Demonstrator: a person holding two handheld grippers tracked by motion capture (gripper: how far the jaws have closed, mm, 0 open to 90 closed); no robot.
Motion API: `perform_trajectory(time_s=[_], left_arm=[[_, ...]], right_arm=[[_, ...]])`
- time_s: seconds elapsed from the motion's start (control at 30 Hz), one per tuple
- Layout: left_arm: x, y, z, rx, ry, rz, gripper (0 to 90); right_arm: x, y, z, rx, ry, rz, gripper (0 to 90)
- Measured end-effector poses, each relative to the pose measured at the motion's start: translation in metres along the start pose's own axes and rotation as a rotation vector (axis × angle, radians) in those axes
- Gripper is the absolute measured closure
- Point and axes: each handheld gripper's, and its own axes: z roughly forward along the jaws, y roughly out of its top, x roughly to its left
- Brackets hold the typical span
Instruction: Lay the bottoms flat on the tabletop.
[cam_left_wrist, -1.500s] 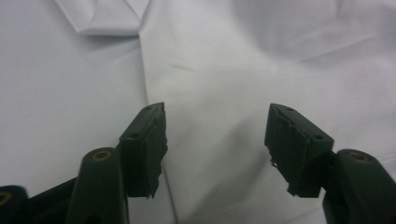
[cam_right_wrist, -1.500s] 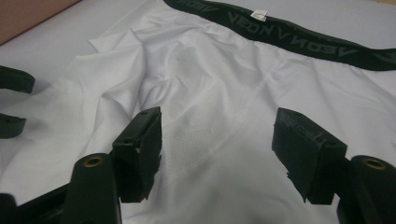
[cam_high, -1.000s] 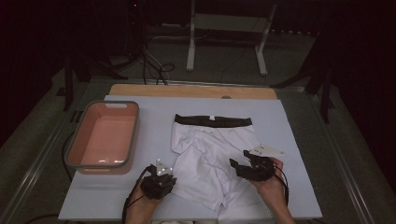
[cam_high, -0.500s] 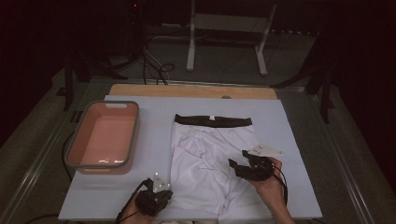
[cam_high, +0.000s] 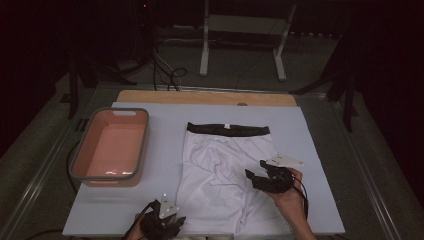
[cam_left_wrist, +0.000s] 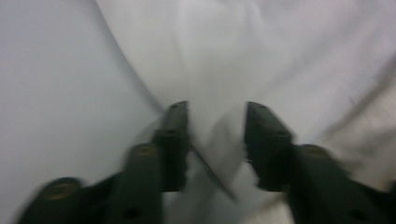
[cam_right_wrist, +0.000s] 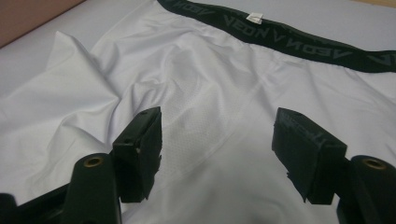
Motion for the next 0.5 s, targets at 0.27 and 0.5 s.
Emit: perform_trajectory(time_s=[0.27,0.5], left_arm=[[0.013,0.025,0.022,-0.024,0.045,-0.014,43.4],[0.025,0.031,0.036,0.025,0.04,-0.022,46.2]], right_arm=[[-0.005,-0.003,-0.008,-0.006,-0.018,0.014,33.2],[-0.016,-0.01,-0.016,-0.006,-0.042,0.039,31.9]])
